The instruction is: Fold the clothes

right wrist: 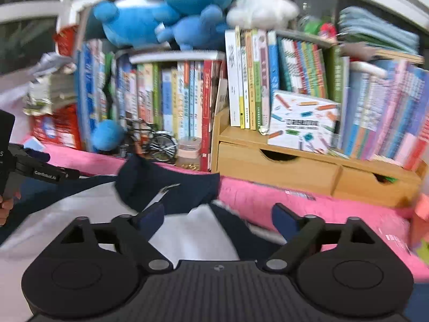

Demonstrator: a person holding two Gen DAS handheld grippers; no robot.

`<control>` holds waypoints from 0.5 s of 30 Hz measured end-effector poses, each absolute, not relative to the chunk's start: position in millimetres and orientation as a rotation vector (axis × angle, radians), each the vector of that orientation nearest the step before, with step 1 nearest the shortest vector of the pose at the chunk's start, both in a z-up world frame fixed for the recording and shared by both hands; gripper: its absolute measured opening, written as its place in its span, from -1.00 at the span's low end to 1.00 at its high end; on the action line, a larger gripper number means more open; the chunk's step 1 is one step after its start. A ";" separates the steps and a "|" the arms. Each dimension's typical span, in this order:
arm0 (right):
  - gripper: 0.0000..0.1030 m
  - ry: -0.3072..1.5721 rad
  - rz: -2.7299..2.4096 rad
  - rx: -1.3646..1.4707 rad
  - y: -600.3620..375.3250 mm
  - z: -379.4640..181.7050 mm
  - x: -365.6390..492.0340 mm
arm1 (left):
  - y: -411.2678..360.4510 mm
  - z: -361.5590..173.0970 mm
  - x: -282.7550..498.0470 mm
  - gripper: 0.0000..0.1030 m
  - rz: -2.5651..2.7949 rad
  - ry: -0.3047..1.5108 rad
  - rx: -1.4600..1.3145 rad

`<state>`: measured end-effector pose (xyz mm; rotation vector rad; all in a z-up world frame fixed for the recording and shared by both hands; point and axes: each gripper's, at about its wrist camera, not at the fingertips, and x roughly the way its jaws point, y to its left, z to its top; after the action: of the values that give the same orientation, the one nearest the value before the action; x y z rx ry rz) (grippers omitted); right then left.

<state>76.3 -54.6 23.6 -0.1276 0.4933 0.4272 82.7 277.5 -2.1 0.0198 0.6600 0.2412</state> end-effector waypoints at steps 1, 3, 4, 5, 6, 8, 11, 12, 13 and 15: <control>0.90 0.492 0.423 -0.115 -61.8 25.4 58.7 | 270.0 1.3 64.3 1.00 0.235 0.658 0.021; 1.00 0.501 0.405 -0.093 -73.3 25.2 24.2 | 255.1 7.3 26.7 1.00 0.227 0.656 0.021; 1.00 0.510 0.392 -0.084 -76.7 22.6 7.4 | 247.9 9.2 6.6 1.00 0.226 0.661 0.016; 1.00 0.519 0.378 -0.074 -80.0 20.0 -9.5 | 240.6 11.0 -13.4 1.00 0.226 0.665 0.012; 1.00 0.528 0.364 -0.065 -83.4 17.3 -26.4 | 233.3 12.8 -33.5 1.00 0.226 0.669 0.007; 1.00 0.552 0.323 -0.043 -87.7 9.9 -64.9 | 220.5 13.0 -69.3 1.00 0.220 0.705 -0.054; 1.00 0.595 0.245 -0.024 -89.6 0.4 -122.7 | 204.1 11.8 -120.9 1.00 0.175 0.735 -0.202; 1.00 0.595 0.232 -0.021 -90.2 -0.9 -142.2 | 198.3 12.0 -137.0 1.00 0.165 0.725 -0.228; 1.00 0.590 0.221 -0.018 -90.7 -1.9 -161.7 | 192.5 12.1 -150.4 1.00 0.166 0.711 -0.235; 1.00 0.581 0.198 -0.035 -89.1 2.1 -192.2 | 178.8 13.6 -174.0 1.00 0.192 0.702 -0.209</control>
<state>-192.2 -89.1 2.1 -0.0348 0.5810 0.1983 -174.0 178.8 13.6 -0.2093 0.7017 0.1918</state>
